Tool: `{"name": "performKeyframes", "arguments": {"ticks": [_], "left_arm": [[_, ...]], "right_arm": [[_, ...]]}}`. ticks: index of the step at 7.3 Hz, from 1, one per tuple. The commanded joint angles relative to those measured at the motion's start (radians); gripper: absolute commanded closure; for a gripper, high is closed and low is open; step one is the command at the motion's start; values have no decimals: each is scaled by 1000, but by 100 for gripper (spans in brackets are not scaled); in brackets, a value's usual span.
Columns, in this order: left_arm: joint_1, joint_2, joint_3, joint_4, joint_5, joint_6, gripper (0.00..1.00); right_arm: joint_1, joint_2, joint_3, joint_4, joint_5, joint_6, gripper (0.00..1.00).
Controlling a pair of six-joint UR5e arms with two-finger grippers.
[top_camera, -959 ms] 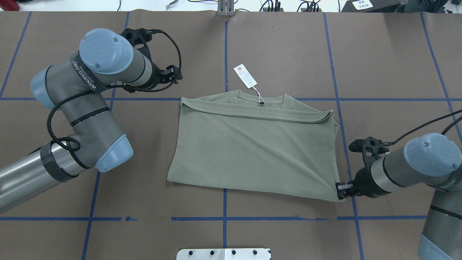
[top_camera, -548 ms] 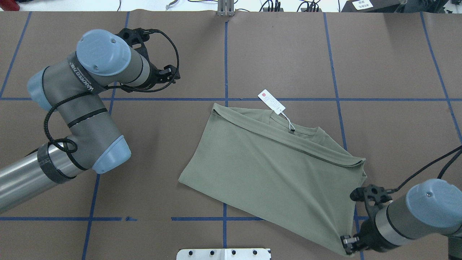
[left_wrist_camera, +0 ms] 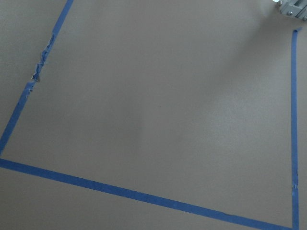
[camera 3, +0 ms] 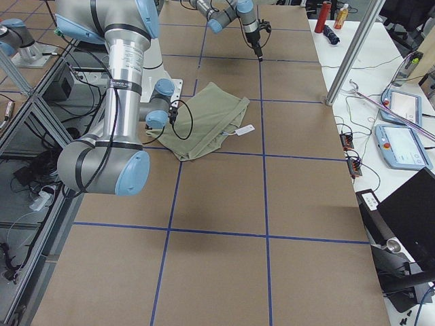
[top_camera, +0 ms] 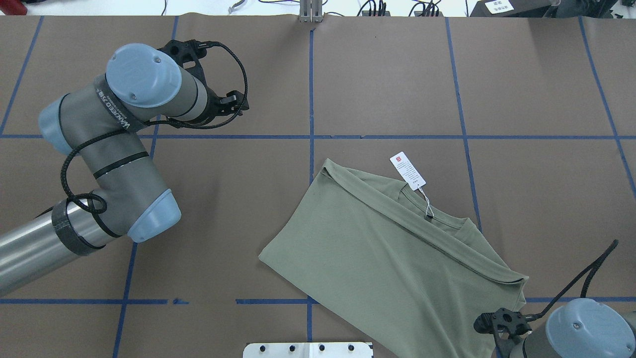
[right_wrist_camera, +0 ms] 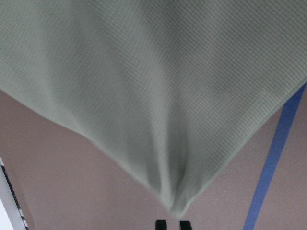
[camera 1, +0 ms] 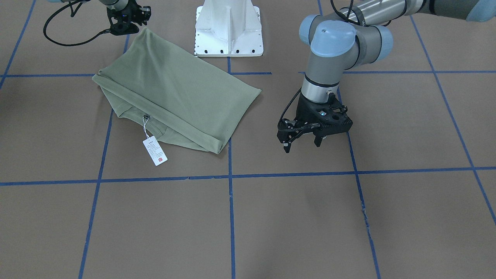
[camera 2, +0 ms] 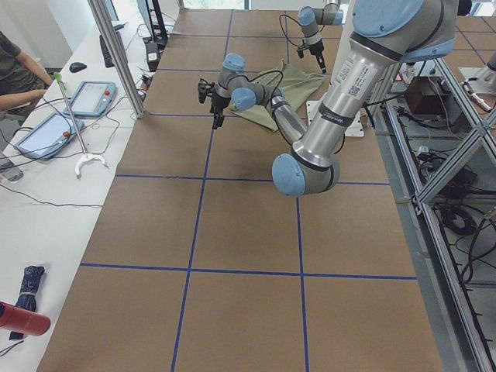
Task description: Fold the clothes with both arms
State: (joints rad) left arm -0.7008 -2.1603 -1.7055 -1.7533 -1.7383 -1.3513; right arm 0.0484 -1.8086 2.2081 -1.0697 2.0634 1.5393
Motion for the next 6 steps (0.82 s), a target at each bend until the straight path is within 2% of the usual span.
{"name": "performKeyframes", "arguments": {"ticks": [1, 4, 6], "left_arm": [[67, 10, -11, -2, -4, -32, 0], [295, 30, -45, -14, 0, -300, 0], [369, 33, -94, -5, 2, -422, 2]], "right_arm": [[124, 0, 57, 1, 10, 2, 0], [440, 55, 67, 2, 15, -13, 0], [545, 95, 59, 1, 40, -13, 0]]}}
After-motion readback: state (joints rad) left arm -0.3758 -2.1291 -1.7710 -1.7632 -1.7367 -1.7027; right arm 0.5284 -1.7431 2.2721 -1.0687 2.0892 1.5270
